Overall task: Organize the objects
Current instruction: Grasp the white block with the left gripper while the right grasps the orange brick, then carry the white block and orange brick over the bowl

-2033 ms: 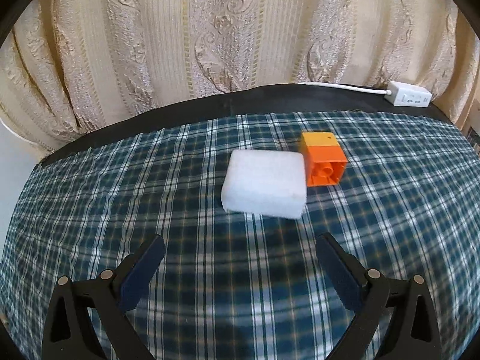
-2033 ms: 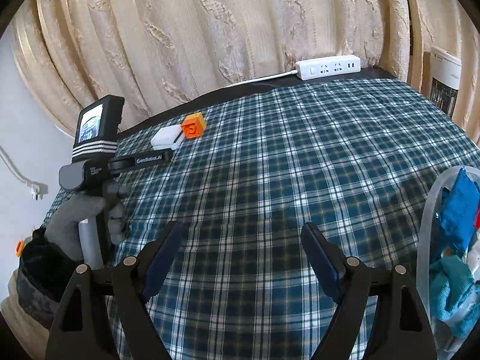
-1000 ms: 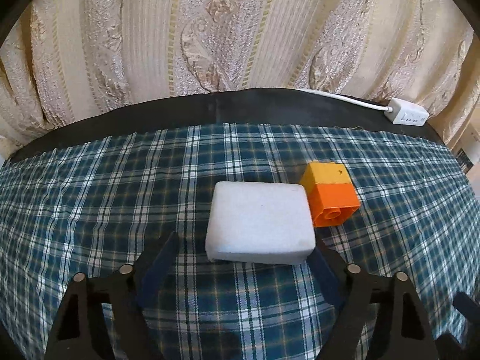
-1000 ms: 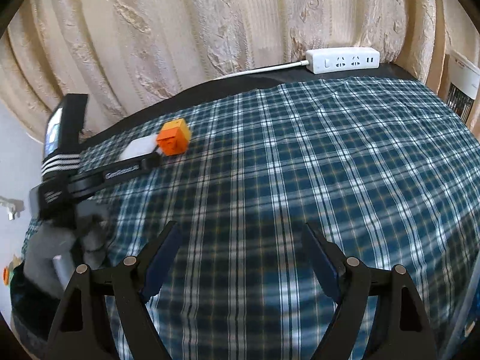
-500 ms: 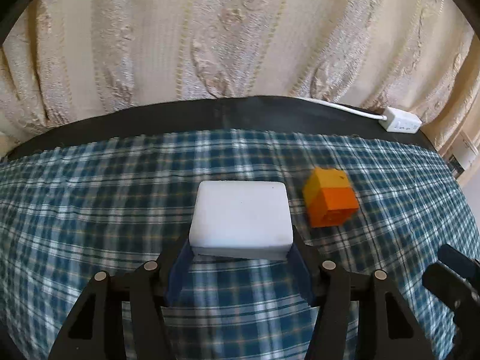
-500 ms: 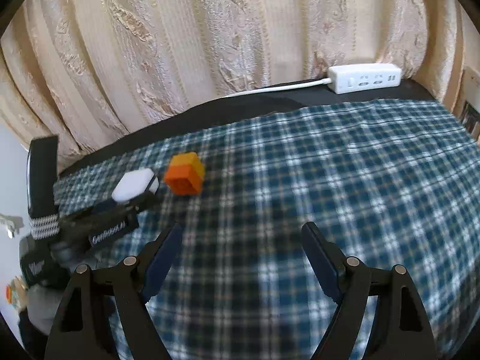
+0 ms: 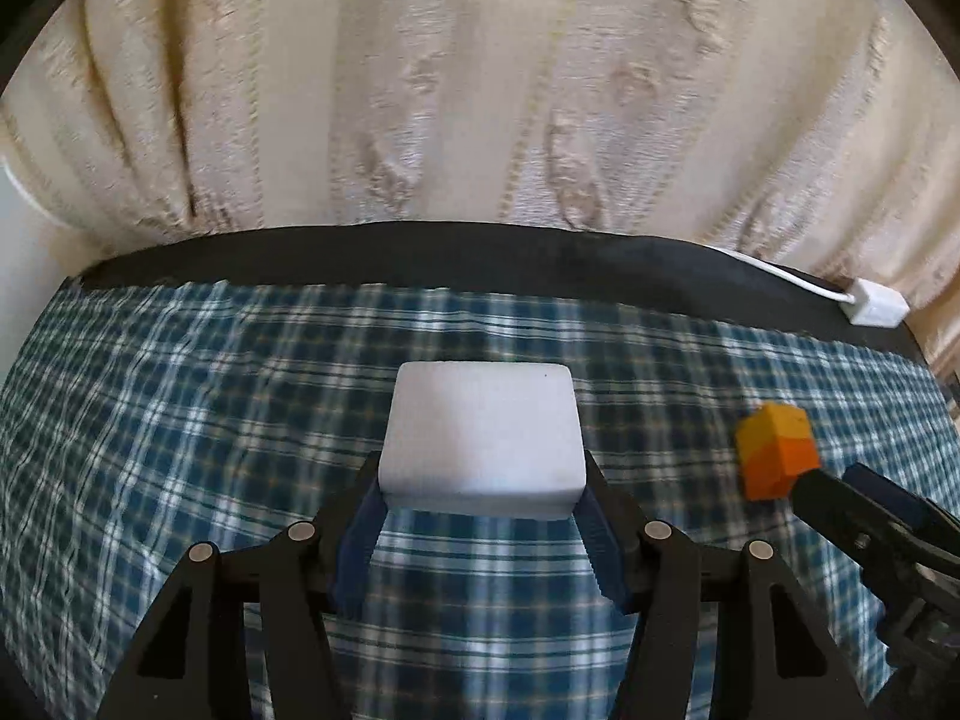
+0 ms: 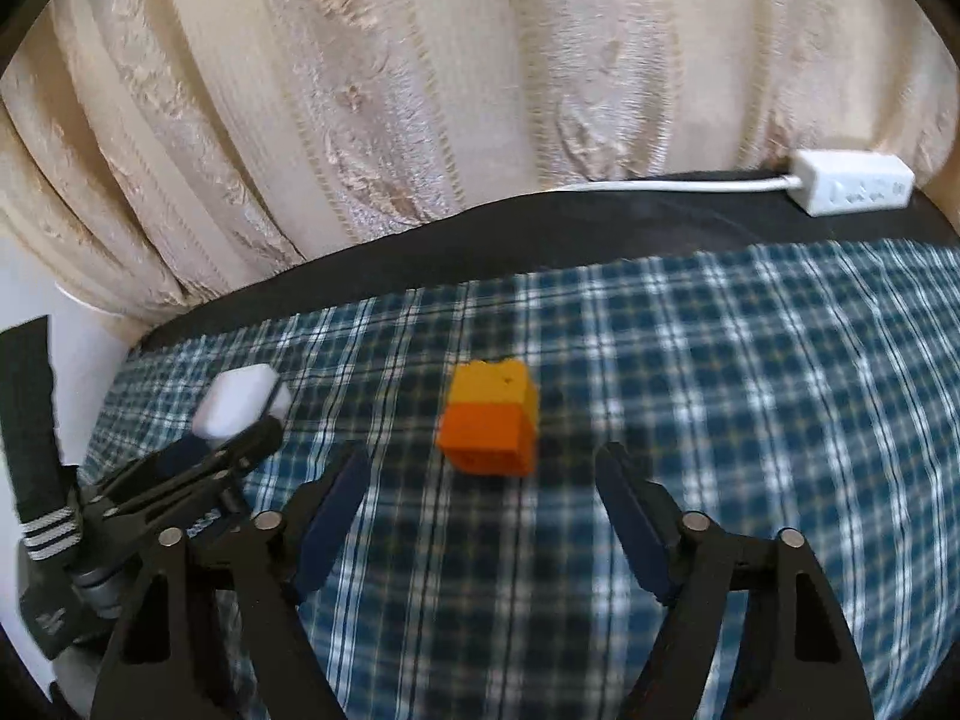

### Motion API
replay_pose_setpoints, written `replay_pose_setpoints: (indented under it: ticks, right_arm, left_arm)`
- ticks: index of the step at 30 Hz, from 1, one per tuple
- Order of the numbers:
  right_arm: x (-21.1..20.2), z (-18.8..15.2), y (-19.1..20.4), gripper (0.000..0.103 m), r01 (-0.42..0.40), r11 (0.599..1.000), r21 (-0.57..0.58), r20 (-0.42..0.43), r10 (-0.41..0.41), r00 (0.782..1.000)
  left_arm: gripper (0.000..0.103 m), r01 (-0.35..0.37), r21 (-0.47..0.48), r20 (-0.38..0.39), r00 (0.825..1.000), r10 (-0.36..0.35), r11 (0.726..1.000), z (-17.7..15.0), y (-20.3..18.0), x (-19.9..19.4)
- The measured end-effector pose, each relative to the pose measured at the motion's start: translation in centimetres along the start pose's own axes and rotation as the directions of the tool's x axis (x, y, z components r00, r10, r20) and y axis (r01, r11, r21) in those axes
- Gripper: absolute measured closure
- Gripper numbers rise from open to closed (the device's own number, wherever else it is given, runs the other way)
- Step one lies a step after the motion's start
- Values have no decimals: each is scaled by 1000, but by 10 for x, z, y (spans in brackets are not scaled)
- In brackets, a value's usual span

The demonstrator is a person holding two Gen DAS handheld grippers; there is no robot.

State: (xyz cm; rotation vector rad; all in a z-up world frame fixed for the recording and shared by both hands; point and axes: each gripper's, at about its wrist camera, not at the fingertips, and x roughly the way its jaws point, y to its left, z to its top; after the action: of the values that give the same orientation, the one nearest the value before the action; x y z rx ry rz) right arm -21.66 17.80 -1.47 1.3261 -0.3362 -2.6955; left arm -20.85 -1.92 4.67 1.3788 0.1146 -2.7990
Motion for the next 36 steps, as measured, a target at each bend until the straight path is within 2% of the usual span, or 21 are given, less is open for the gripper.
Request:
replay_pose_setpoints:
  ticks: [5,8,13,20,36]
  right_arm:
    - [20,6,11,42,54,996,-70,-7,-55,998]
    - [28,8,14,46,68,994,-84,-7,-69,998]
    - [39,8,13,68,81,993,-89,-22,-84,996]
    - [29,0,9,70,81,993,-86,-10,-83,997]
    - [-41,-40,5,70,81,995,-56,34,-79,996]
  left_arm:
    - [41,-8,-22,9,1000,8,1000,3,4,-3]
    - [41,-9,-19,9,1000,9,1000,3,2,-3]
    - [41,-12,-7,-7,1000,12,1000,1,-3,3]
    - [40,2,9,-4,1000,-1,1000,1,-10,0]
    - [41,72,47,42,996,-74,996,2,-31,-25]
